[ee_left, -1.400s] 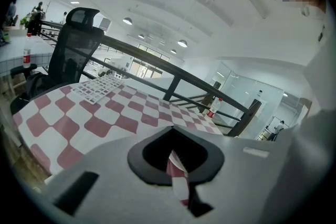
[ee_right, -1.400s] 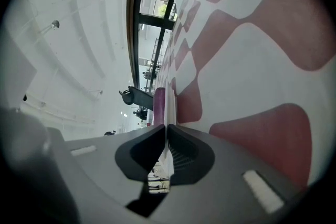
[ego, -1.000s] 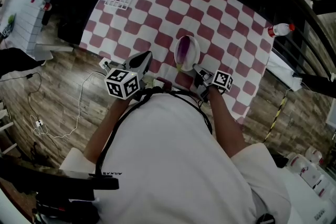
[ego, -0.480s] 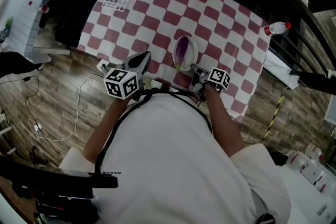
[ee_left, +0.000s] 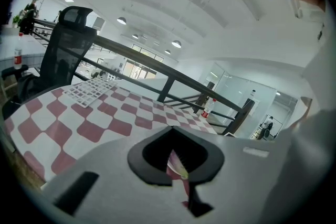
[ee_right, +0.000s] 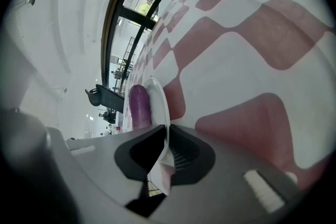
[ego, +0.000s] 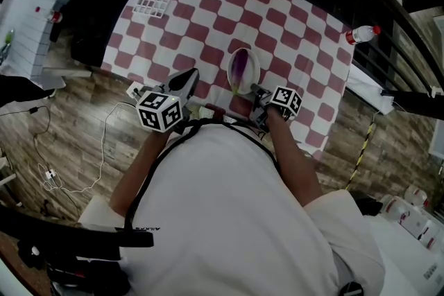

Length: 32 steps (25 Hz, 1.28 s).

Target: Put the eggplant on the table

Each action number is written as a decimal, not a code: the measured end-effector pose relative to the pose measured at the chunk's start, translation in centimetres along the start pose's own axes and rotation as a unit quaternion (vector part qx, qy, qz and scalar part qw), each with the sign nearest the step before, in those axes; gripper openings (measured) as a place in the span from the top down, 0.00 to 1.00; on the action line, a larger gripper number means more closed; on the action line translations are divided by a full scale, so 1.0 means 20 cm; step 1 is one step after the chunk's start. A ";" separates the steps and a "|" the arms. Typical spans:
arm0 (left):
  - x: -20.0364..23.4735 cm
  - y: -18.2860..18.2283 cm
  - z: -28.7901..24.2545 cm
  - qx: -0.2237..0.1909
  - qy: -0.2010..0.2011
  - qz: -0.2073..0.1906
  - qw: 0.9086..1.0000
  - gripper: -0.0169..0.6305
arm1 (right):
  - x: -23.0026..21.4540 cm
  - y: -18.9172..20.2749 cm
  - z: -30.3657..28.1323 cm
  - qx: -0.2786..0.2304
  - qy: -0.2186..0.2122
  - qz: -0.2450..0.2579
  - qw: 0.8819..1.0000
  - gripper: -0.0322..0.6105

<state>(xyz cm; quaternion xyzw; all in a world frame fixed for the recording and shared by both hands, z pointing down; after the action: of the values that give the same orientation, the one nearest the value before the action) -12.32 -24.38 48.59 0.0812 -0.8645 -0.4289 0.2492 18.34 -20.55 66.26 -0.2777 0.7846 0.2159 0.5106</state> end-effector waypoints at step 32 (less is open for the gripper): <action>-0.06 -0.07 -0.11 0.014 0.065 -0.033 0.997 0.97 | 0.11 0.02 0.12 -0.058 -0.004 0.064 0.996 0.92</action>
<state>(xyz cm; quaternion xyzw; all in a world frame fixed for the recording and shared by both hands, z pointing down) -10.26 -26.46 48.16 0.1413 -0.8494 -0.4183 0.2893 19.02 -19.27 63.38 -0.2549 0.7847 0.2946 0.4821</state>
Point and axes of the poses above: the fingertips, and each gripper's own axes: z backward along the fingers, x to its left, y out of its underside, the point moved 9 cm from there along z, backward along the fingers, and after that the axes turned 14 degrees about -y, right-handed, at the moved point
